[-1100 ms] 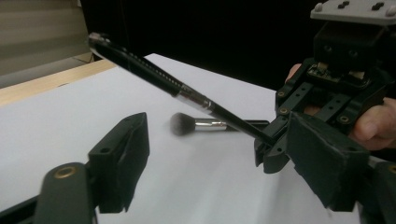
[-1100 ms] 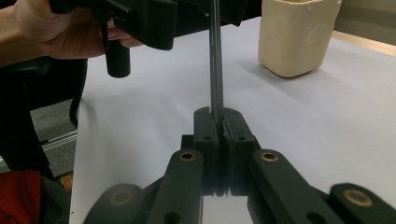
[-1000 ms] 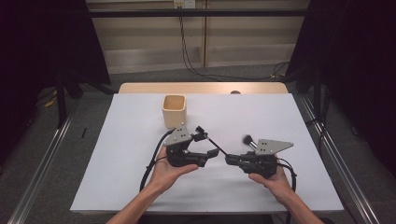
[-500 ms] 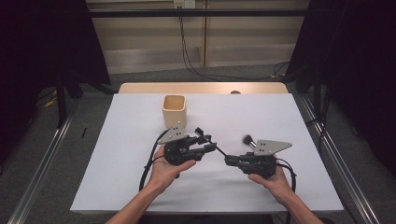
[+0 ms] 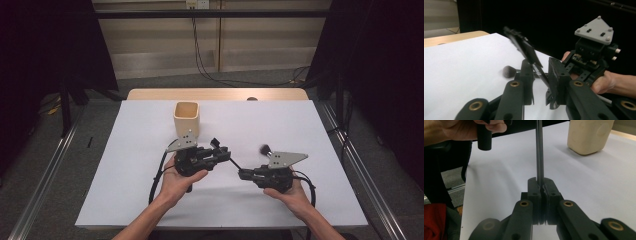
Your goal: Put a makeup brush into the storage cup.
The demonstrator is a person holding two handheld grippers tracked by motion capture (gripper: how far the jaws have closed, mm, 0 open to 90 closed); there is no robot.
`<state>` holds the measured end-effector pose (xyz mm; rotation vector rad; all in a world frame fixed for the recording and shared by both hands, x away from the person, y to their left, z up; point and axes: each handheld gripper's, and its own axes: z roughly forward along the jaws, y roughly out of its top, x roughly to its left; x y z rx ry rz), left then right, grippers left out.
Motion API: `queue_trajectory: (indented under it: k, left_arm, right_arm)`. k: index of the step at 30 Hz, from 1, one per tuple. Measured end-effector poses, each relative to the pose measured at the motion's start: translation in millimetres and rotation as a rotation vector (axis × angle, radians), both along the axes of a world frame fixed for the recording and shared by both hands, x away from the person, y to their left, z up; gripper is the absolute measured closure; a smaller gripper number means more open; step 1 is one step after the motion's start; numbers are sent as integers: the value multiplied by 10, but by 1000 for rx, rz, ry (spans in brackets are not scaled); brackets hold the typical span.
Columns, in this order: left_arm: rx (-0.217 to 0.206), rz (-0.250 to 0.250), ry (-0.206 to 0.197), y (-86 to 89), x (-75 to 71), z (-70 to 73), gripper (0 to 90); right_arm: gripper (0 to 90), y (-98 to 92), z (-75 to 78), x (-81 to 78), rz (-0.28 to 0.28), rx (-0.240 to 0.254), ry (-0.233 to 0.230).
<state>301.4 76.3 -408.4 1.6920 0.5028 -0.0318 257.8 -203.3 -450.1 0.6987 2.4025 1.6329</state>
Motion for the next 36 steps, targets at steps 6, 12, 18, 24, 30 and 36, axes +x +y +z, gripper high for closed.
queue_trajectory:
  k: [6, 12, 18, 24, 30, 36]
  left_arm:
    - [-1, -3, 7, -9, -31, 16, 798]
    - [-2, 7, -1, -15, -48, 27, 809]
    - [-6, 6, -4, -25, -55, 45, 822]
    - [3, -22, -24, -68, -111, 93, 853]
    - [14, -26, -39, -94, -135, 111, 856]
    - [14, -25, -33, -83, -128, 105, 856]
  right_arm:
    - [856, 50, -27, 0, 13, -14, 2]
    - [850, 50, -32, -2, 5, -9, 7]
    - [828, 64, -32, 4, -11, -6, 6]
    - [768, 73, -34, 9, -24, -5, 4]
    - [706, 57, -35, 9, -22, 5, 11]
    - [581, 48, -28, 14, -45, 4, 7]
